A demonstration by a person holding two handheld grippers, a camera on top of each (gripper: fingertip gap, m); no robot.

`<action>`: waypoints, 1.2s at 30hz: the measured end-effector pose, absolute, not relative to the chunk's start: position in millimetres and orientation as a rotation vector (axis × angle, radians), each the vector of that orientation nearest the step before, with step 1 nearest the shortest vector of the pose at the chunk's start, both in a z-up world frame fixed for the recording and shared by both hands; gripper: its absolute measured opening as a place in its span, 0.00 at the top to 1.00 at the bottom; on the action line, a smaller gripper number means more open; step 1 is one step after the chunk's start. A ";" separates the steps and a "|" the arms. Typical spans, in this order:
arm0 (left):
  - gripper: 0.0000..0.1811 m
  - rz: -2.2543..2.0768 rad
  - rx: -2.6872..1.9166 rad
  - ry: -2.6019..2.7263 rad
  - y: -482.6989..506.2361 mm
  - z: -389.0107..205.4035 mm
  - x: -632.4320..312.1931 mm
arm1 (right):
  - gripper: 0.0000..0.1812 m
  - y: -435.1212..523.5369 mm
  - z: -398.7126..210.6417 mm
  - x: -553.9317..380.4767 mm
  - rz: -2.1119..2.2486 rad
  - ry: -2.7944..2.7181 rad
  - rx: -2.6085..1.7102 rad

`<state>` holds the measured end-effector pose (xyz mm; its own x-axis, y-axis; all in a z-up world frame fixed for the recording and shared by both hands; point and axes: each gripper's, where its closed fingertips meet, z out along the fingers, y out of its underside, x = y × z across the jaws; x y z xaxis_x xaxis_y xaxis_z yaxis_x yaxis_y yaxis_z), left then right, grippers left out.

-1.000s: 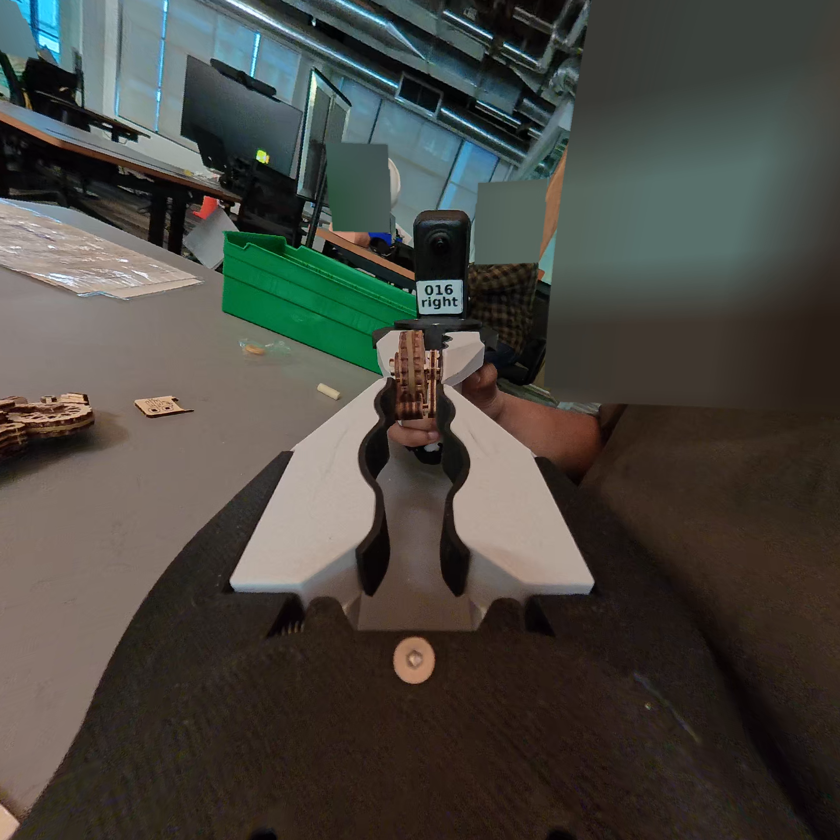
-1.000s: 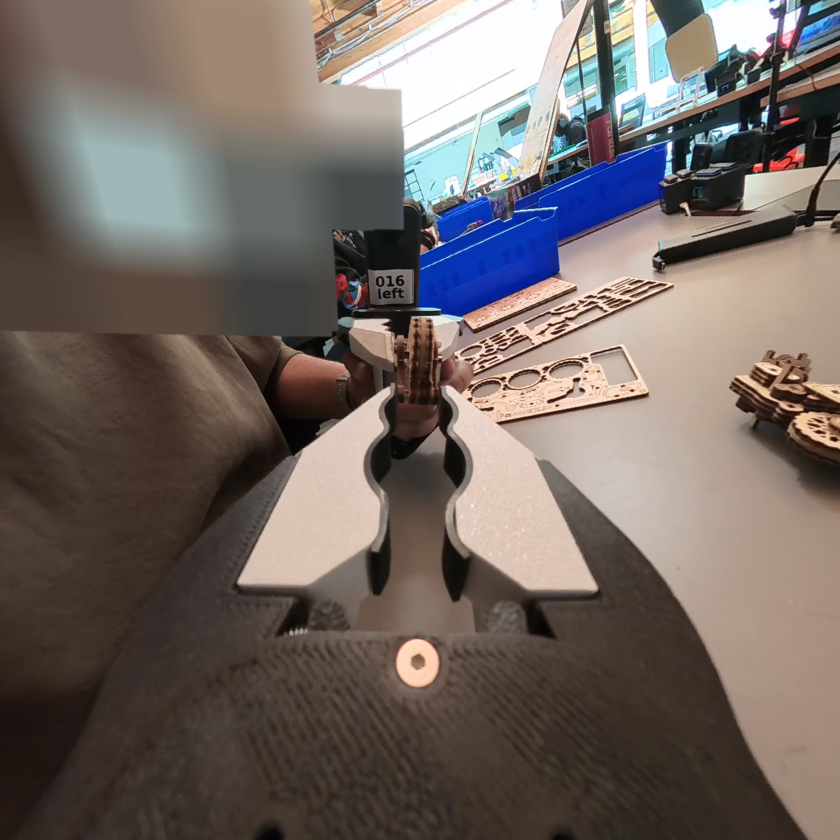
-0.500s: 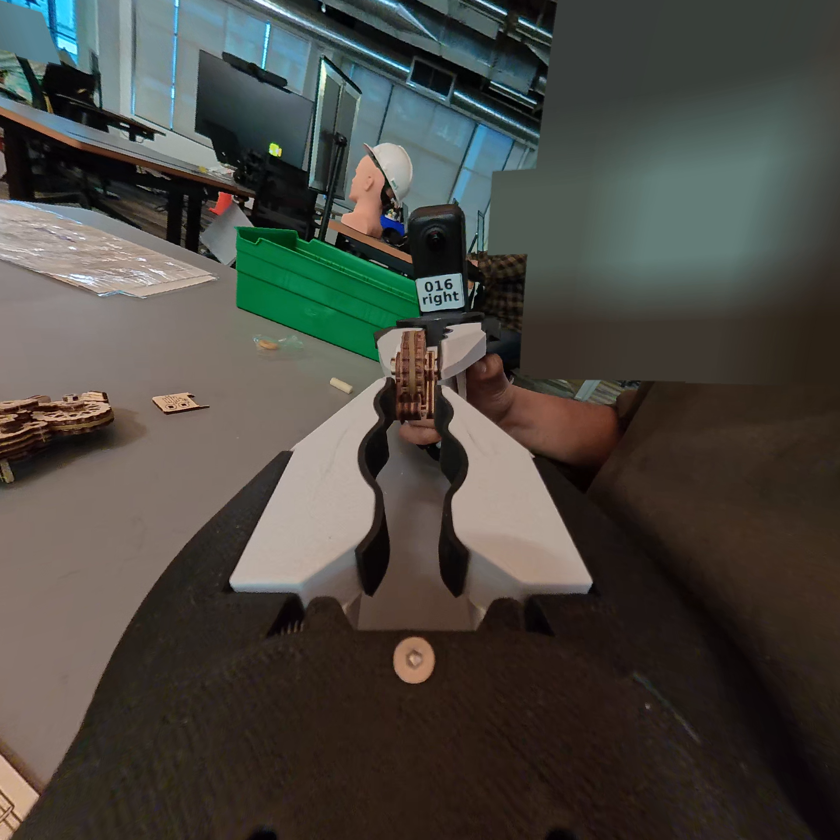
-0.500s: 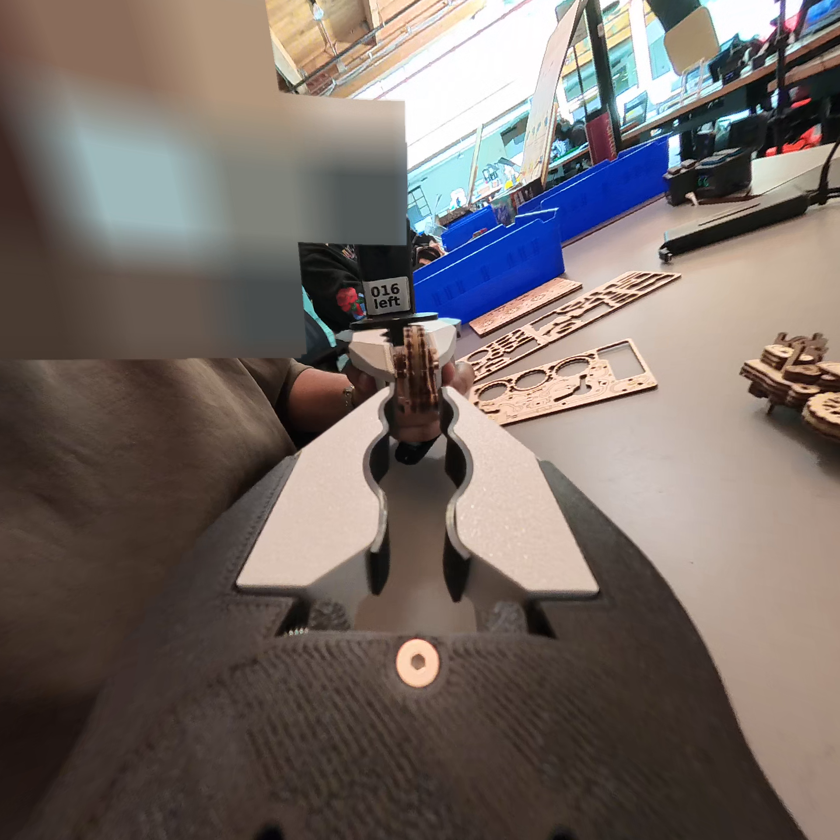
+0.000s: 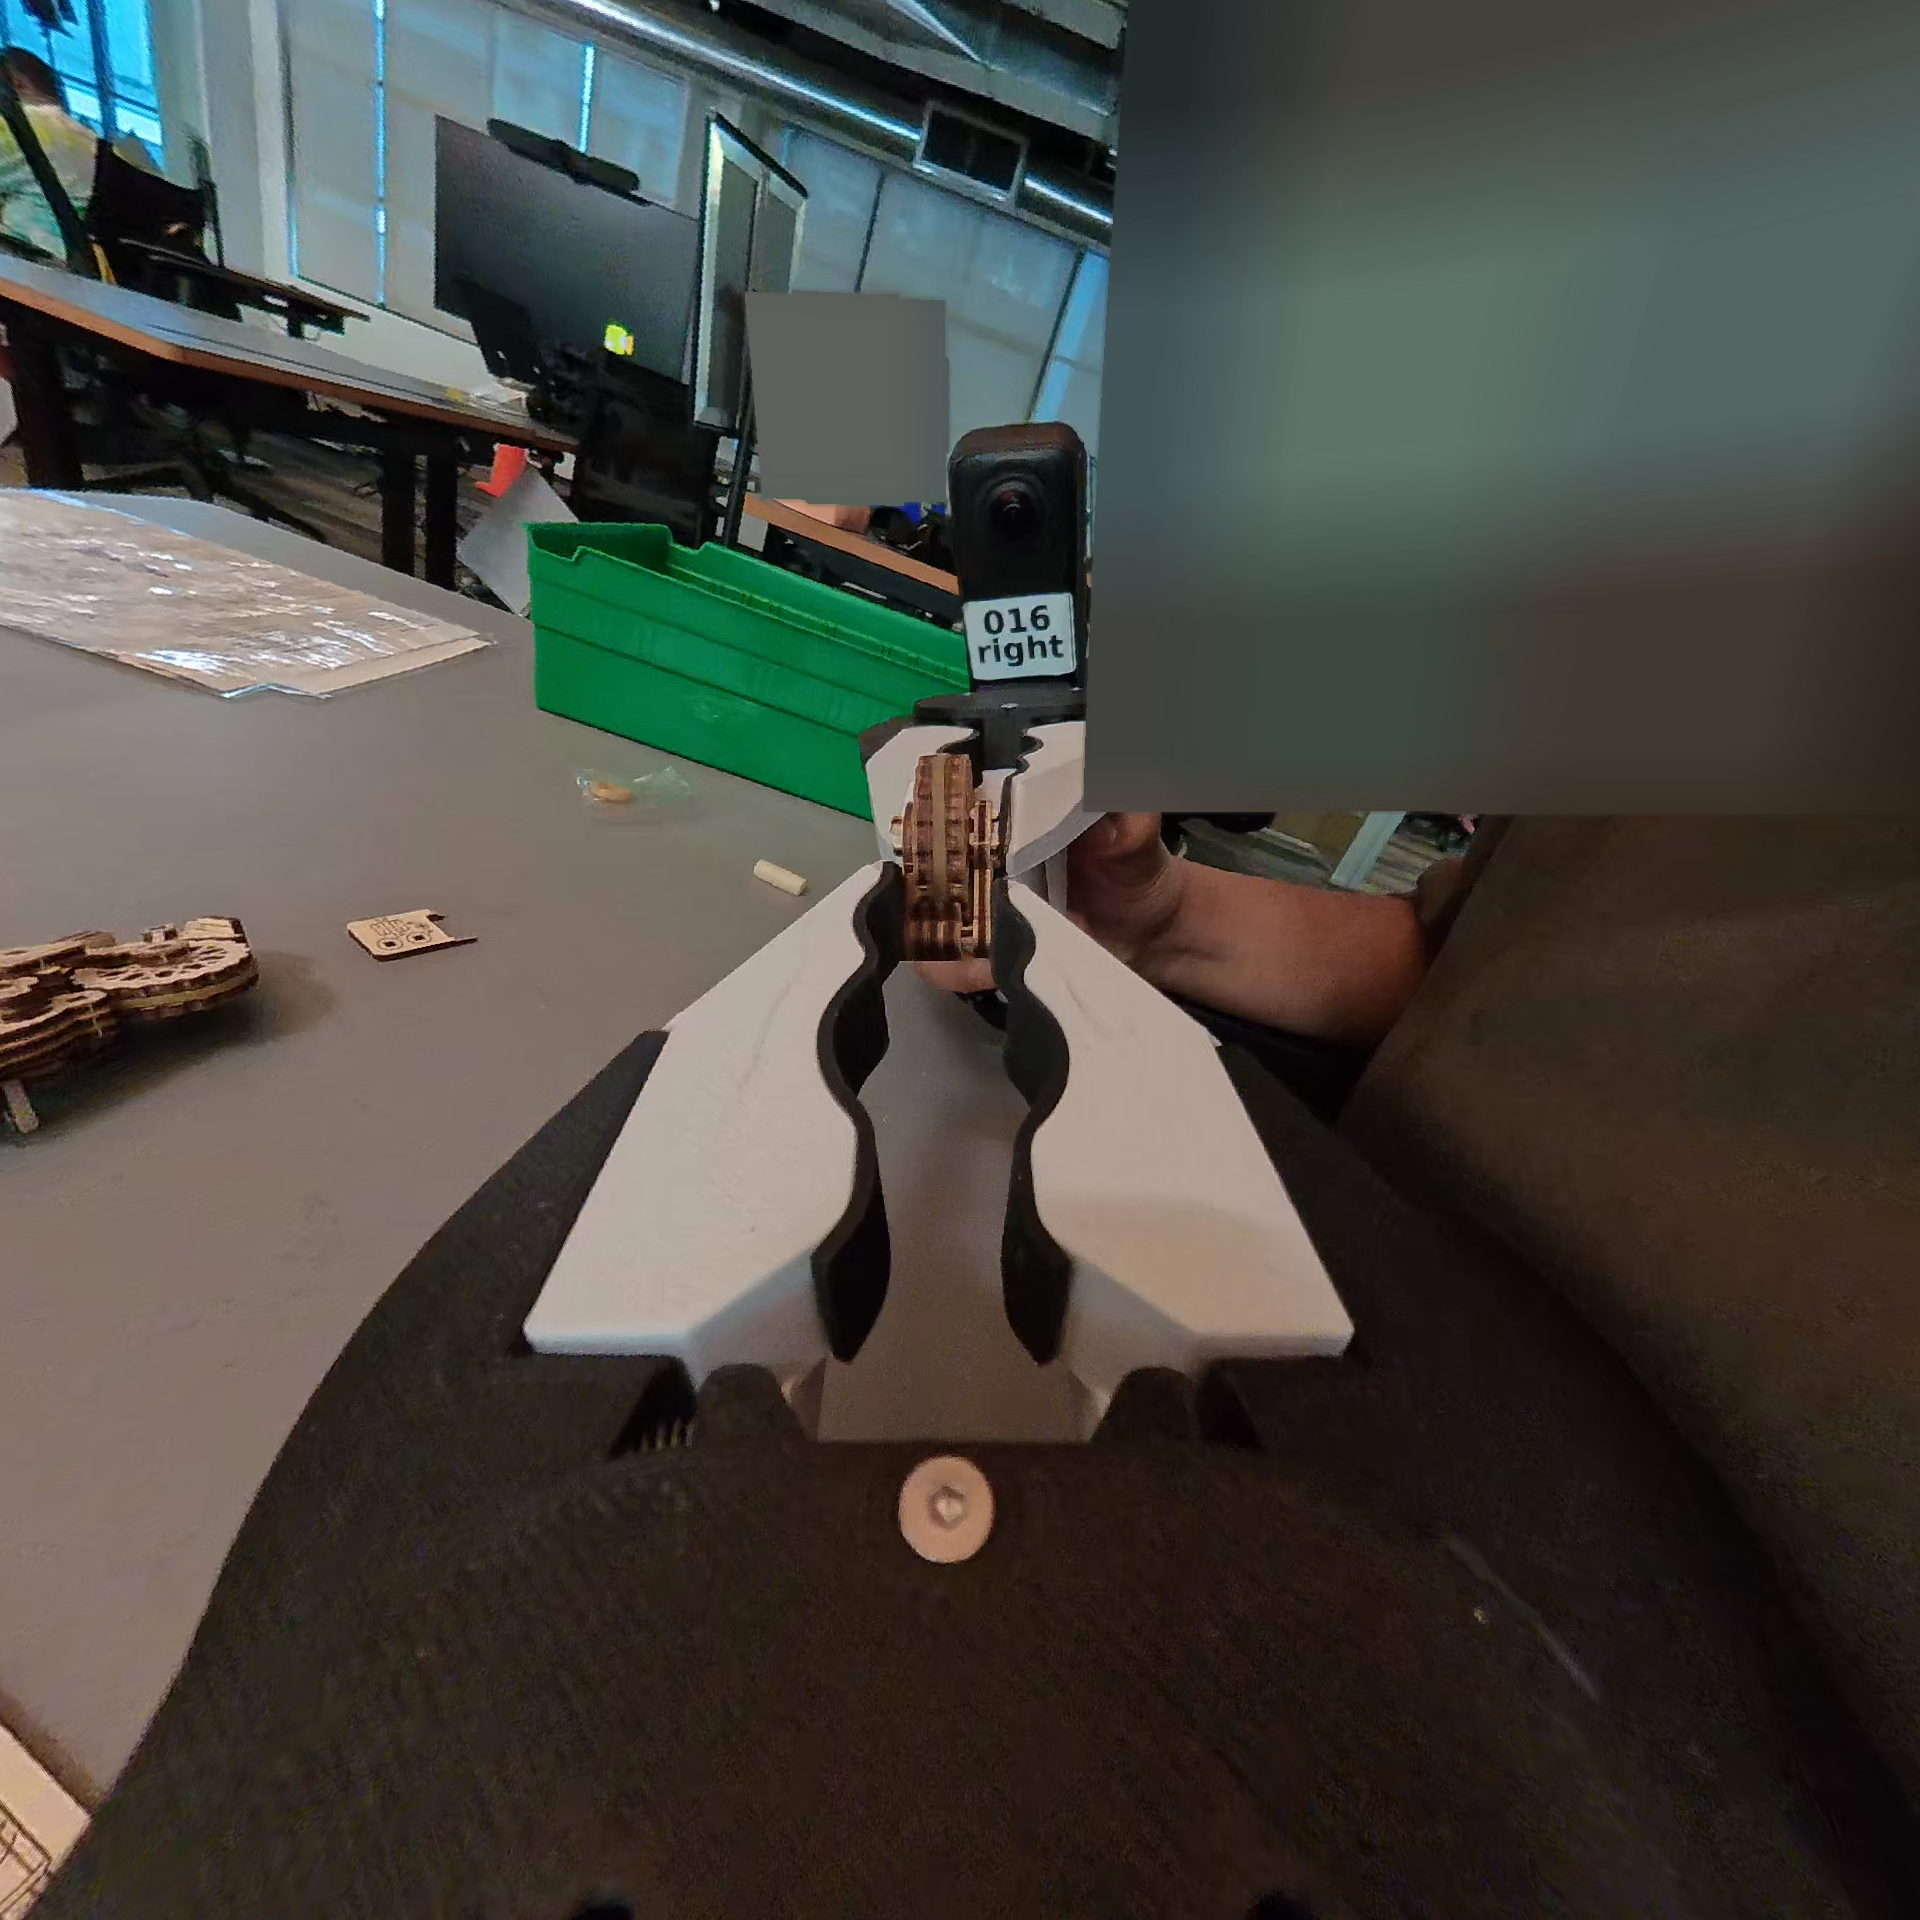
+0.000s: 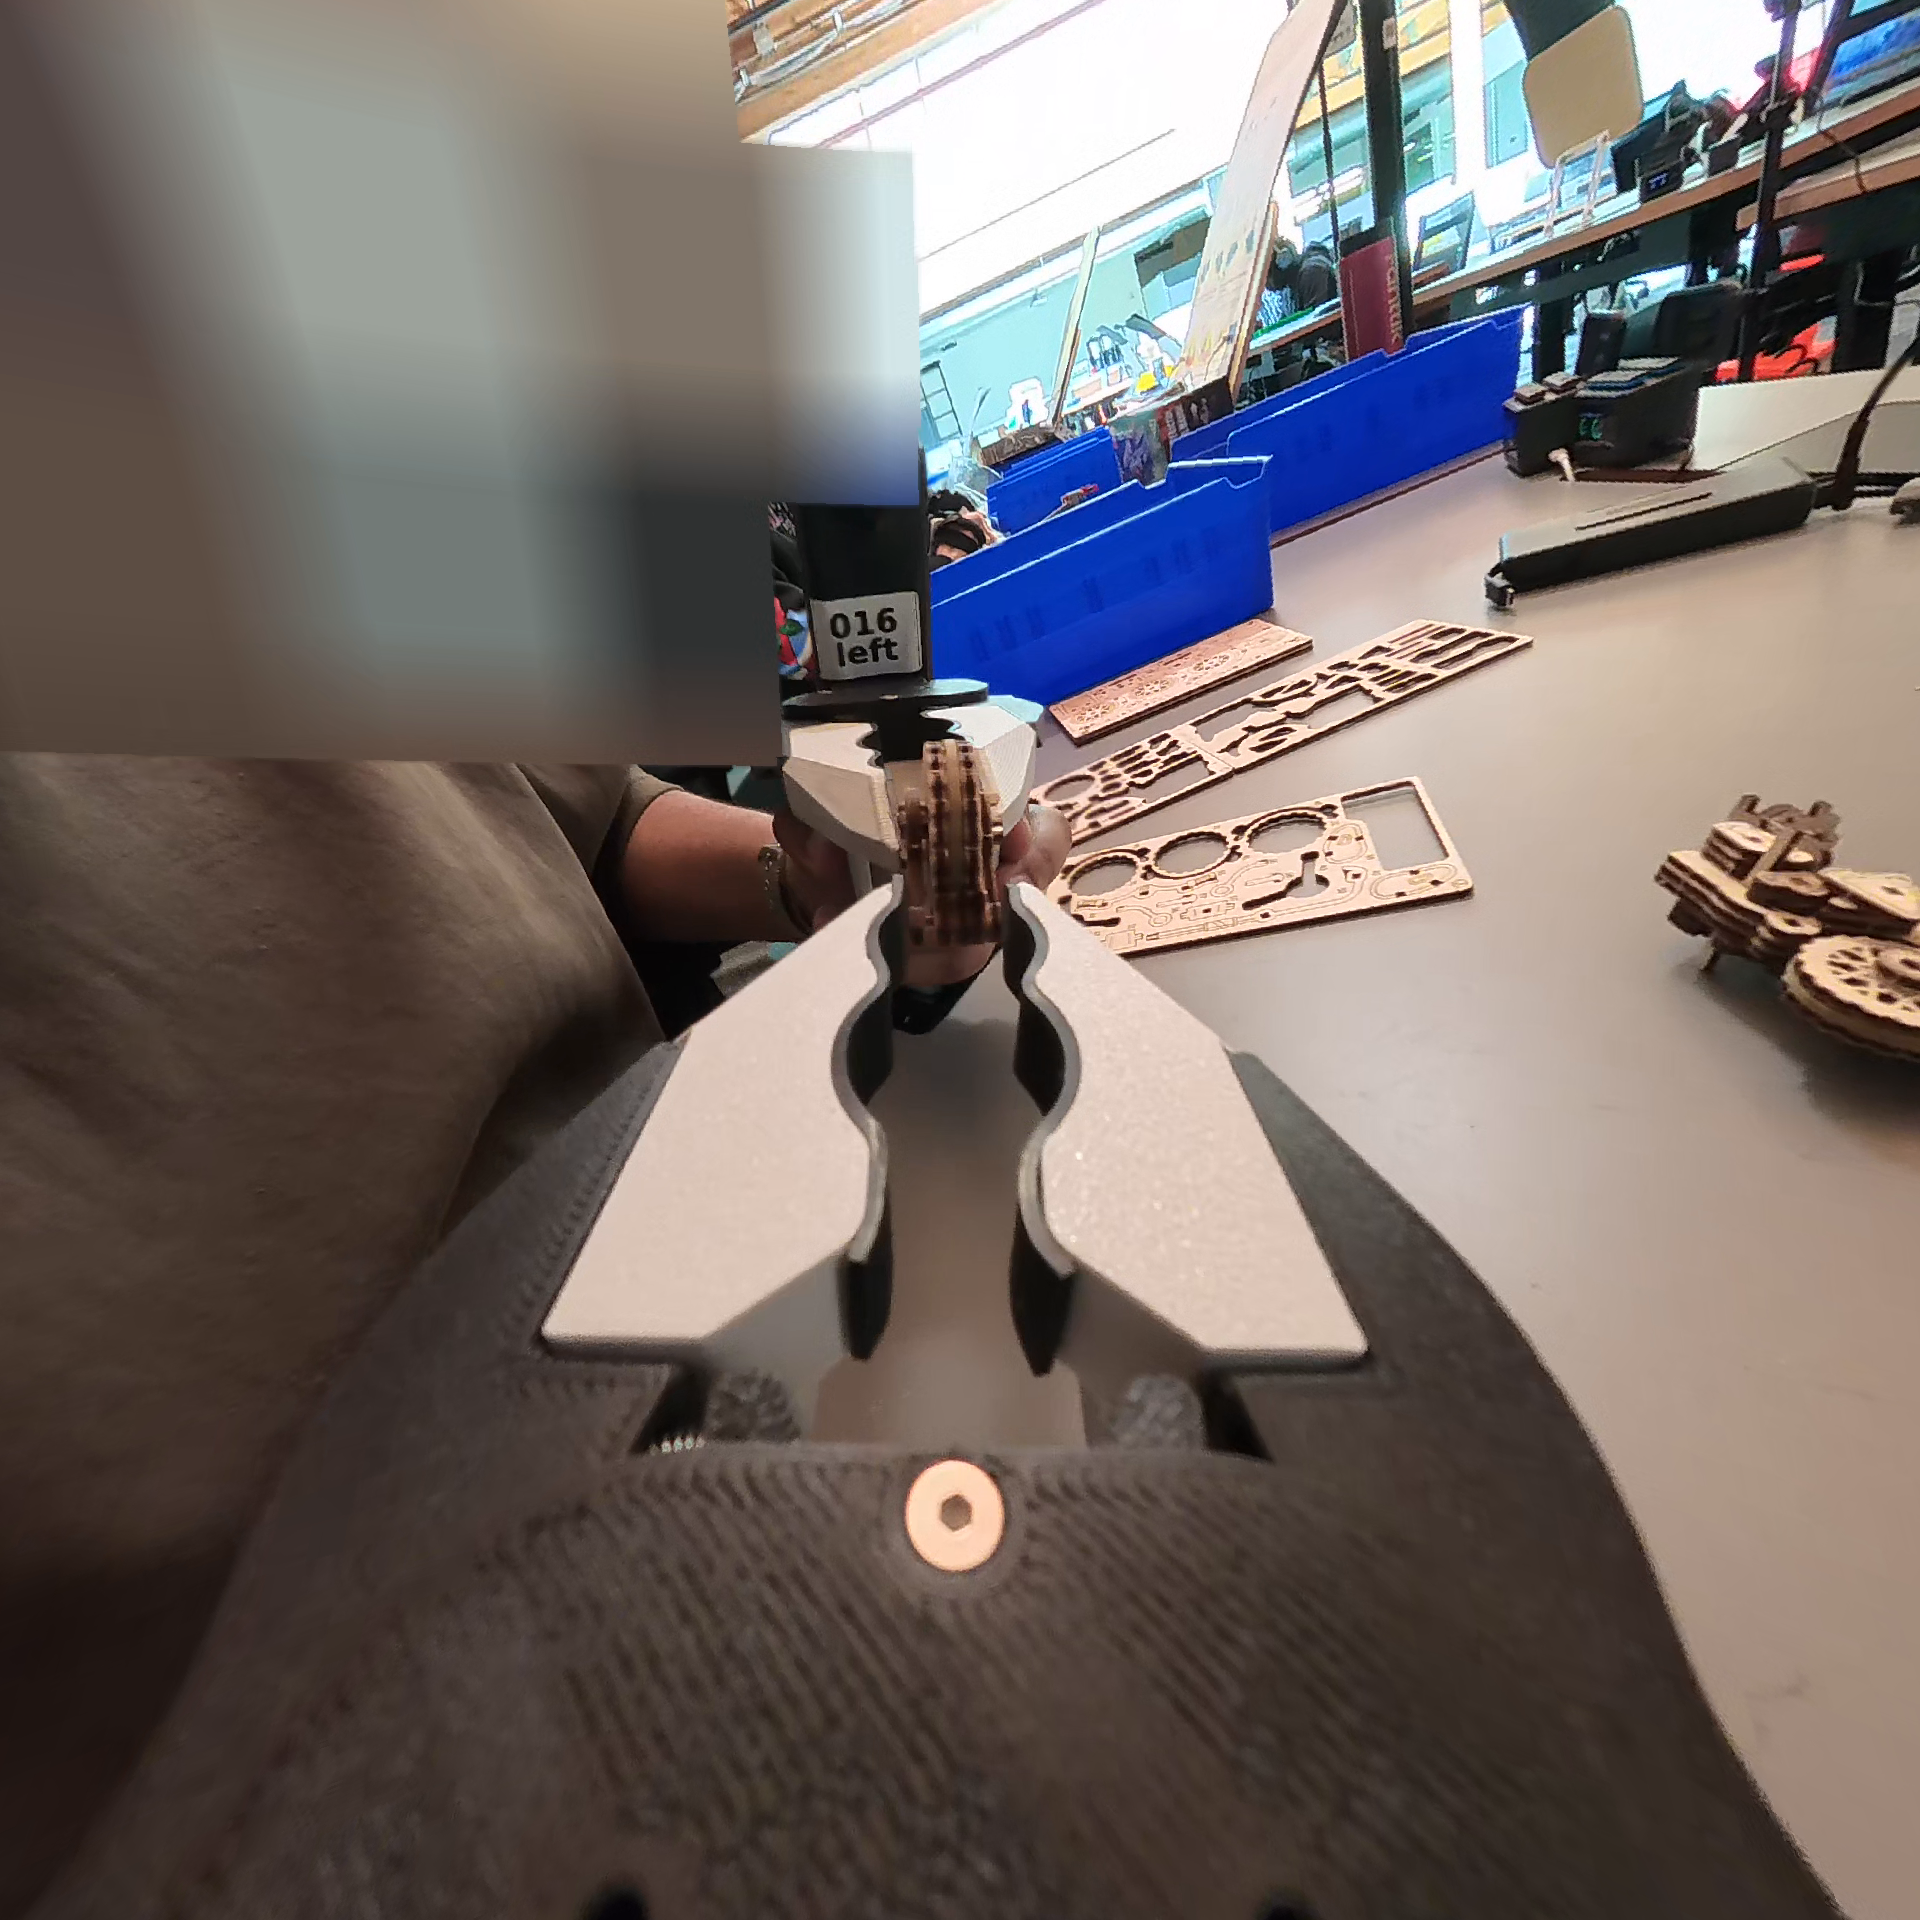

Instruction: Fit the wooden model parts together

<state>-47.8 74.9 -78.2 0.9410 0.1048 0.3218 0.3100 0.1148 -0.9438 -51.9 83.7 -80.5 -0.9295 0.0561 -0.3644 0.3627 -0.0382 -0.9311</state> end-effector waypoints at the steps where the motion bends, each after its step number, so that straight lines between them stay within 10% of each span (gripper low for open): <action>1: 0.92 -0.159 -1.454 -0.344 74.9 -77.9 -47.4 | 0.92 83.8 -80.3 -51.3 -2.067 2.026 0.445; 36: 0.92 -0.279 -1.360 -0.329 70.9 -65.2 -41.0 | 0.92 89.4 -69.3 -41.1 -2.099 1.960 0.347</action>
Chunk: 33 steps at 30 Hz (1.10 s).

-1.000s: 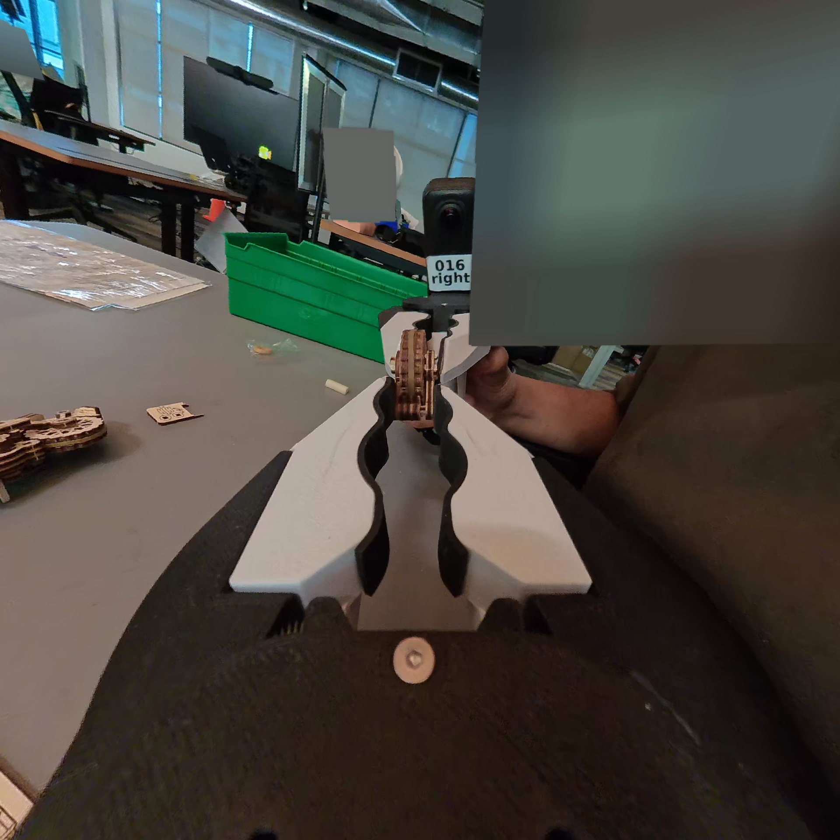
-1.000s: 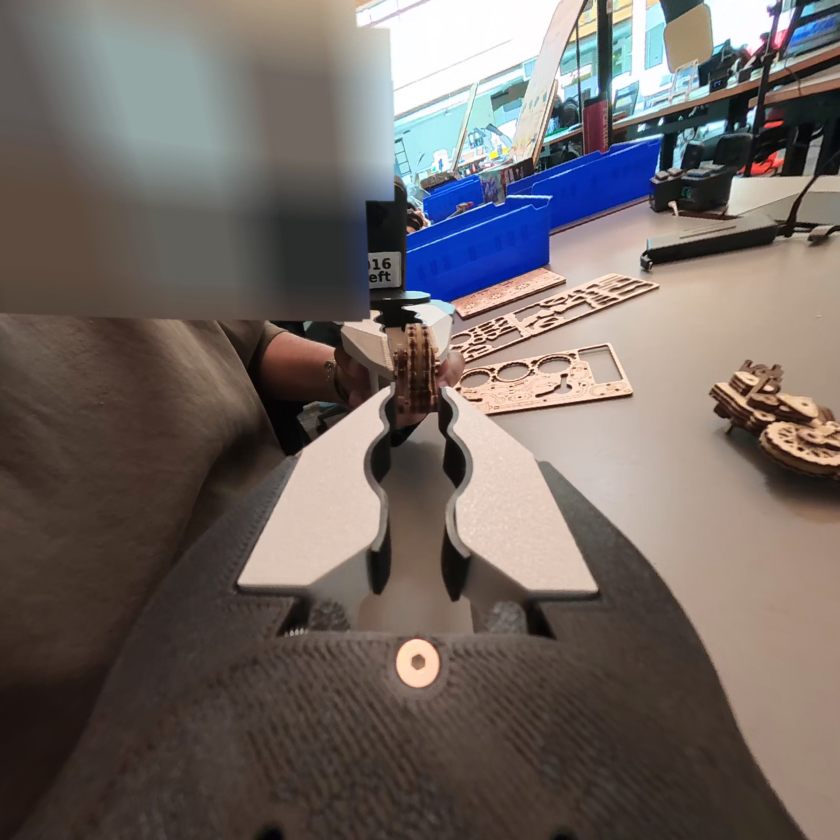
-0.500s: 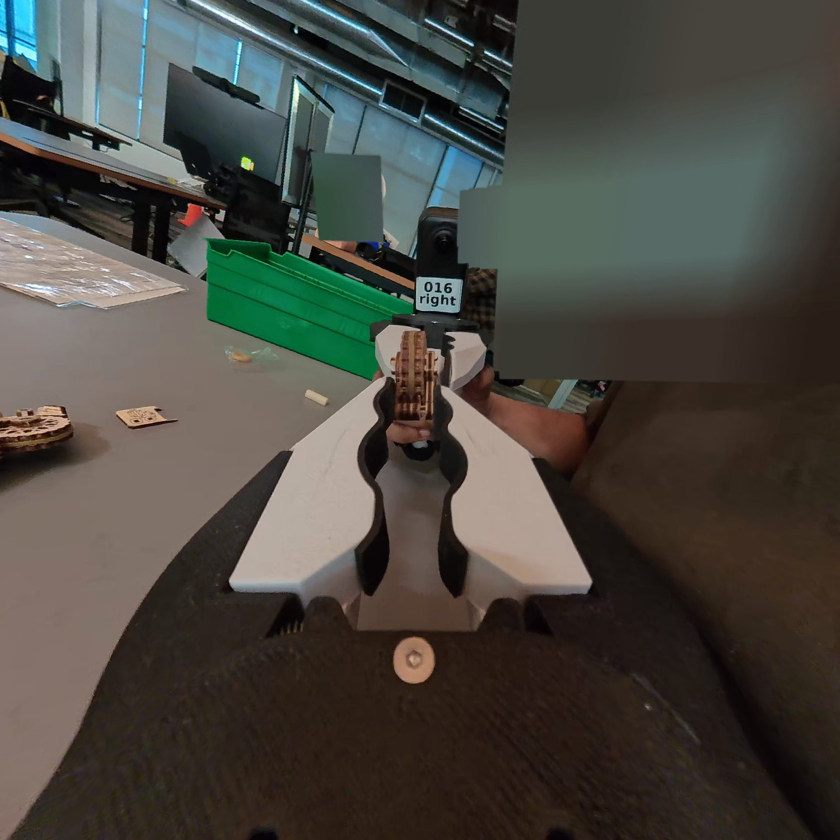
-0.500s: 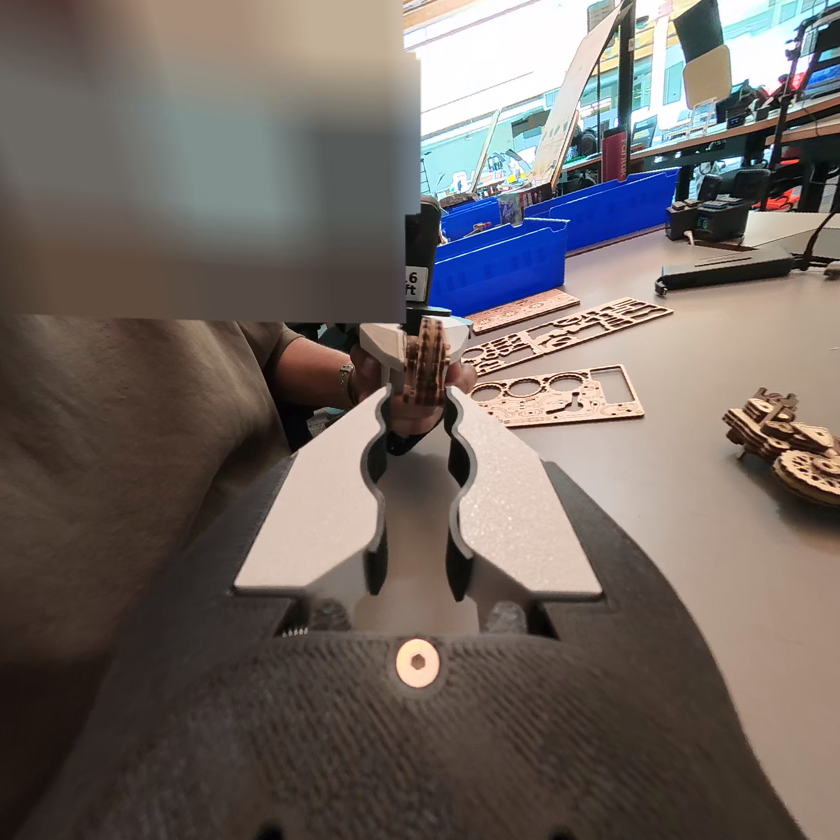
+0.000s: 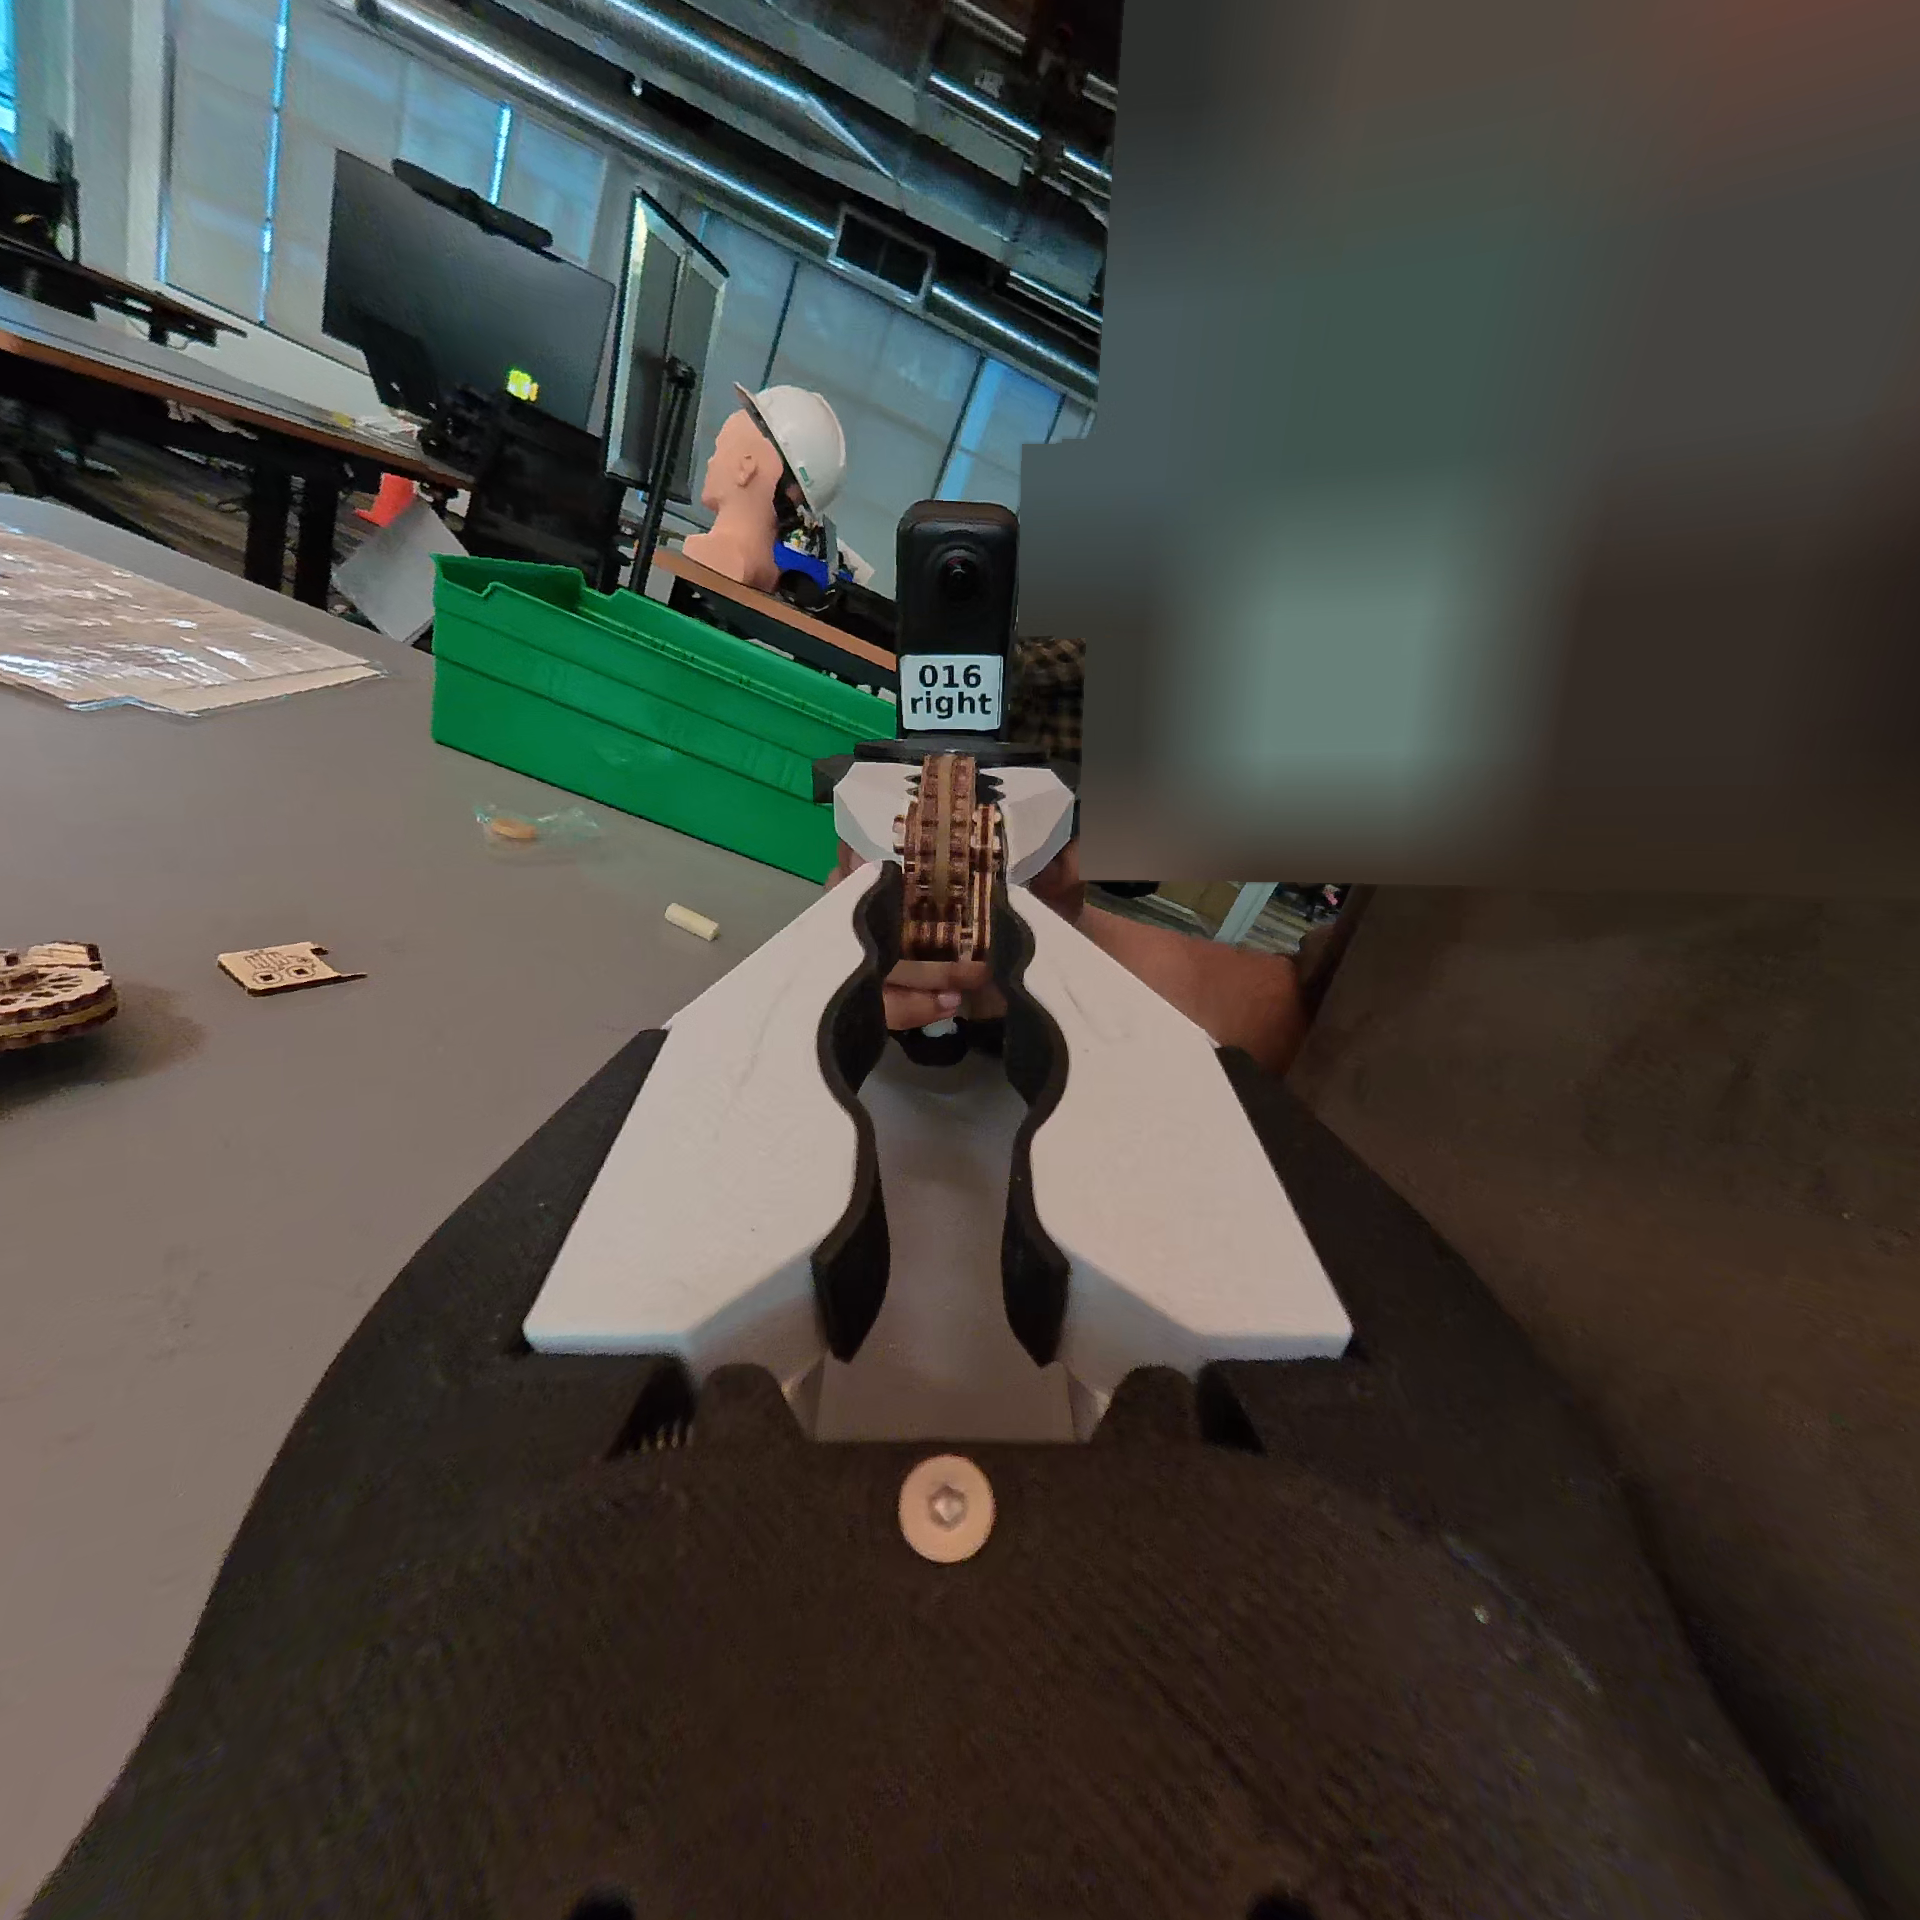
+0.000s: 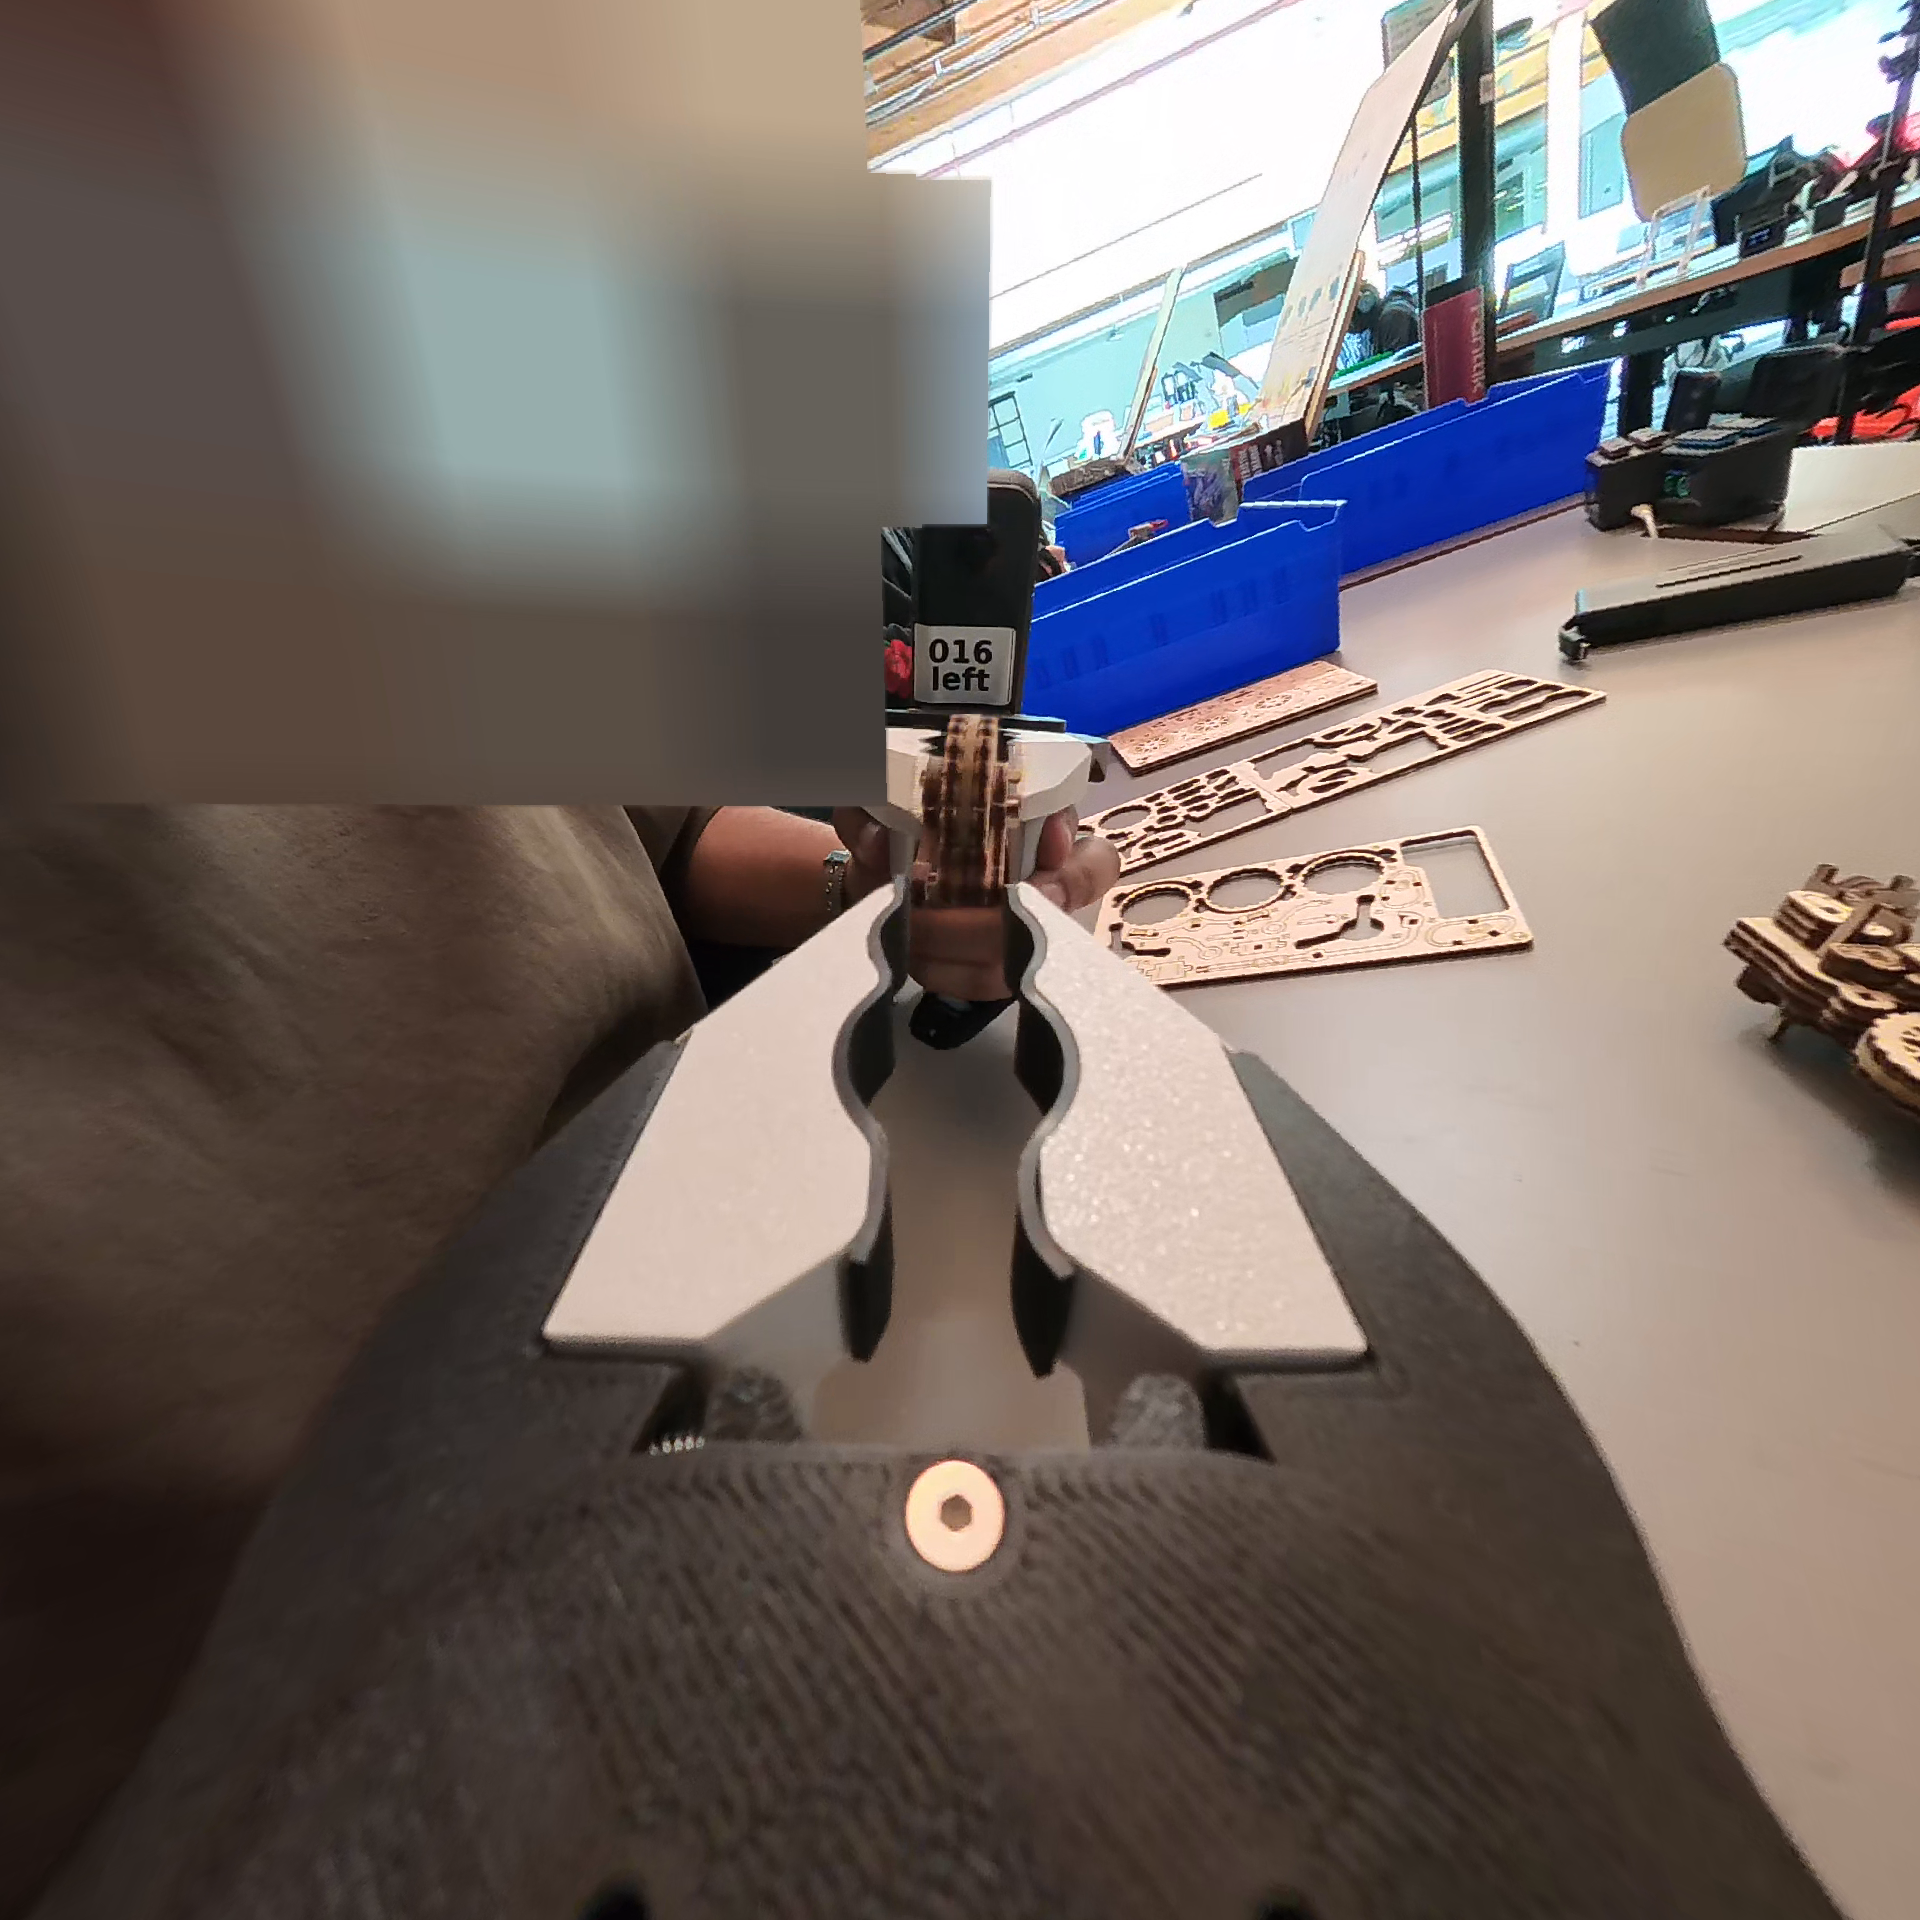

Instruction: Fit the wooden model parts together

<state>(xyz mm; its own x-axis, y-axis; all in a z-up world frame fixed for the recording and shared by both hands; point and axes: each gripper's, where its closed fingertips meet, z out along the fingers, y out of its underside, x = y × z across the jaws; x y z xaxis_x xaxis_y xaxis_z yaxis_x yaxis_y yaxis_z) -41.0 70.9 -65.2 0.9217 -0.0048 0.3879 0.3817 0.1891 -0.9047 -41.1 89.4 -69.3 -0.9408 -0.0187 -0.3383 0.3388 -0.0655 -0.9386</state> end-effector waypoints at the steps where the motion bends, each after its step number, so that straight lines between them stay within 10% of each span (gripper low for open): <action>1: 0.92 -0.276 -1.360 -0.327 70.9 -65.0 -40.8 | 0.92 89.3 -69.2 -40.8 -2.098 1.959 0.346; 33: 0.92 0.066 -1.397 -0.092 72.5 -52.8 -19.5 | 0.91 85.0 -54.0 -23.1 -2.227 2.069 0.128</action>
